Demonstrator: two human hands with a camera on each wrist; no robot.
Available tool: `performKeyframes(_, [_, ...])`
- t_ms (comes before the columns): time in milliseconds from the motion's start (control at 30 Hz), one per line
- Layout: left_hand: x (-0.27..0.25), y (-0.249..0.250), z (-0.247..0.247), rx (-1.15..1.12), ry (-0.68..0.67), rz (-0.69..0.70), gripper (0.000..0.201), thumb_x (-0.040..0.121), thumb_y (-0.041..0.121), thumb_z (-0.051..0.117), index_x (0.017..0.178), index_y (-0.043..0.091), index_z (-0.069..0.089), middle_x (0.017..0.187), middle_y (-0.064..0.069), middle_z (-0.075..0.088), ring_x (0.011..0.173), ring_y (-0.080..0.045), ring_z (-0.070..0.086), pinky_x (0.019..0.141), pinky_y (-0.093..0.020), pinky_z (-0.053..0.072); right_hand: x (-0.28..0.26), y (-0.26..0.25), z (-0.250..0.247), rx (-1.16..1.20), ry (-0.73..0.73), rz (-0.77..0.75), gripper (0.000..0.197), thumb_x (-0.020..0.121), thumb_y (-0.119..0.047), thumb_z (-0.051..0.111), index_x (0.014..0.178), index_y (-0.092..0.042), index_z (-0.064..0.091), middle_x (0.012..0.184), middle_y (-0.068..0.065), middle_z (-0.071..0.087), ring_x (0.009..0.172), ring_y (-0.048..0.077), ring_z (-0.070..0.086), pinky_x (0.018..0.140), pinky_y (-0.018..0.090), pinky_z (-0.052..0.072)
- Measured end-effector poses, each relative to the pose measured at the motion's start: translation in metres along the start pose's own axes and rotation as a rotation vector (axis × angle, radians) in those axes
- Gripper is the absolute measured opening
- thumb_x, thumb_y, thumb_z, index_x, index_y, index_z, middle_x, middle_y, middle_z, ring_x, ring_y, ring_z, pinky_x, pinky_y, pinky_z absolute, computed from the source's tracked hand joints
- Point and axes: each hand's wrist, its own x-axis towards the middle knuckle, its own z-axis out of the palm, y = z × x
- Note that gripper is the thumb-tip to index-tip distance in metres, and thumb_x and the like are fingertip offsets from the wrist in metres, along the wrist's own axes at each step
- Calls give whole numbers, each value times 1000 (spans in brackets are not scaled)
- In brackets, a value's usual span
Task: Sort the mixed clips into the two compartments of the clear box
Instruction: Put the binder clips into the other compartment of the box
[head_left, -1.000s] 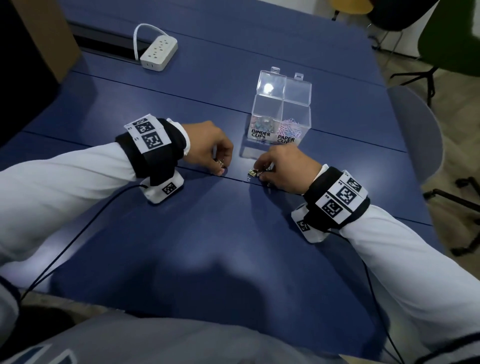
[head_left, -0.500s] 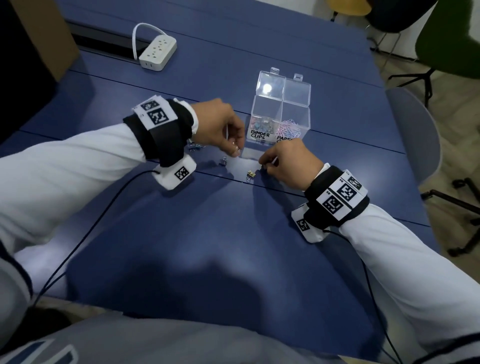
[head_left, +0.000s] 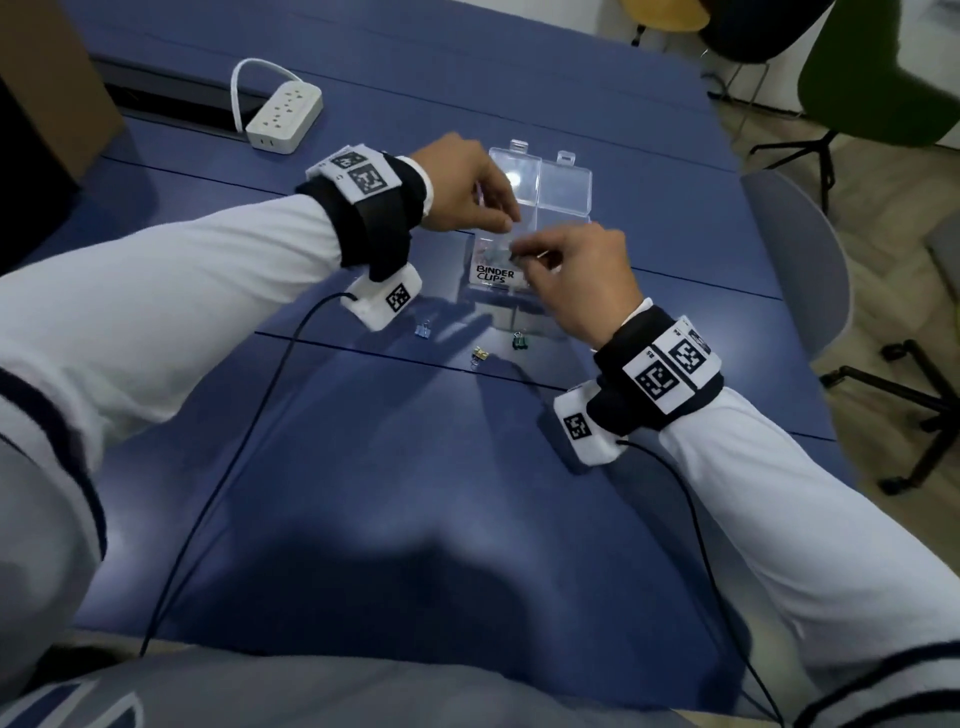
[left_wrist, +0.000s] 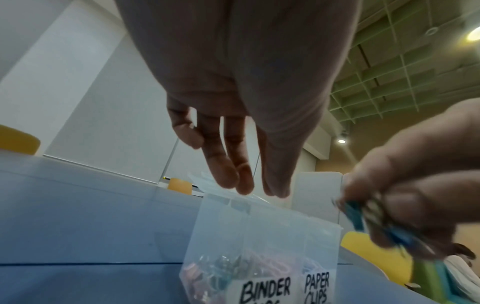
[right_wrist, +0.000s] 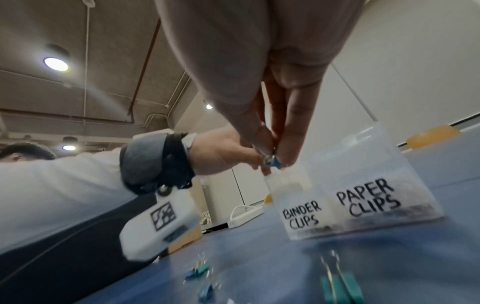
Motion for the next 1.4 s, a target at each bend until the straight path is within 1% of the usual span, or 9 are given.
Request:
performKeyframes(200, [-41,-37,-13,50,150,-81,15,84,28,66,96,22,73,93,-5,61,68,-13,46,77,-22,35,46,2,-4,115,75,57,16,85,-14,64,97,-14,75,87,3,72,67,7,61,80,21,54])
performKeyframes(333, [-78,-68,-17,132,-168,-275,30,80,50,68,104,33,68,102,0,62,73,-10,53,85,-28,42,71,-4,6,-2,-21,35,19,86,-7,60,97,-13,75,90,6,72,57,2,58,78,20,54])
performKeyframes(433, [-98,-77,-7,158,-321,-371,48,69,63,70,110,40,62,108,6,54,80,-13,54,92,-33,46,78,-5,10,-103,-124,40,23,86,-5,58,102,-12,74,100,8,74,78,15,66,75,23,58])
performKeyframes(533, [-109,-79,8,133,-311,-345,50,65,56,78,110,39,63,101,6,50,78,-10,50,90,-34,47,72,-3,14,-152,-132,37,29,88,-8,54,111,-15,71,113,6,70,105,23,63,93,37,52])
performKeyframes(667, [-109,-76,16,90,-269,-267,43,73,42,78,113,33,66,98,6,57,72,-6,49,82,-27,45,43,-13,17,-167,-94,-122,29,83,-15,56,106,-23,71,105,0,71,99,20,64,91,37,52])
performKeyframes(833, [-106,-71,18,96,-249,-197,29,78,31,75,105,27,69,100,2,67,65,3,50,72,-20,38,-2,-15,27,-314,-482,-199,38,73,-38,71,110,-32,67,100,-7,69,81,11,59,83,31,53])
performKeyframes(967, [-108,-69,22,70,-238,-192,22,80,31,72,100,24,68,93,4,68,67,5,53,64,-19,40,-16,-8,31,-354,-605,-162,42,73,-39,74,114,-33,66,97,-9,67,82,12,60,81,30,53])
performKeyframes(1267, [-104,-70,26,45,-227,-220,17,83,27,70,97,18,68,88,0,69,66,-4,54,61,-10,36,-15,-6,29,-256,-540,-164,18,82,-17,67,98,-15,75,92,1,74,79,11,64,79,19,48])
performKeyframes(1400, [-104,-71,24,16,-214,-249,15,81,28,72,94,21,69,80,3,69,66,-3,57,61,-15,39,11,-10,3,-122,-356,-86,16,82,-13,66,94,-18,76,78,-3,70,56,-2,58,66,12,47])
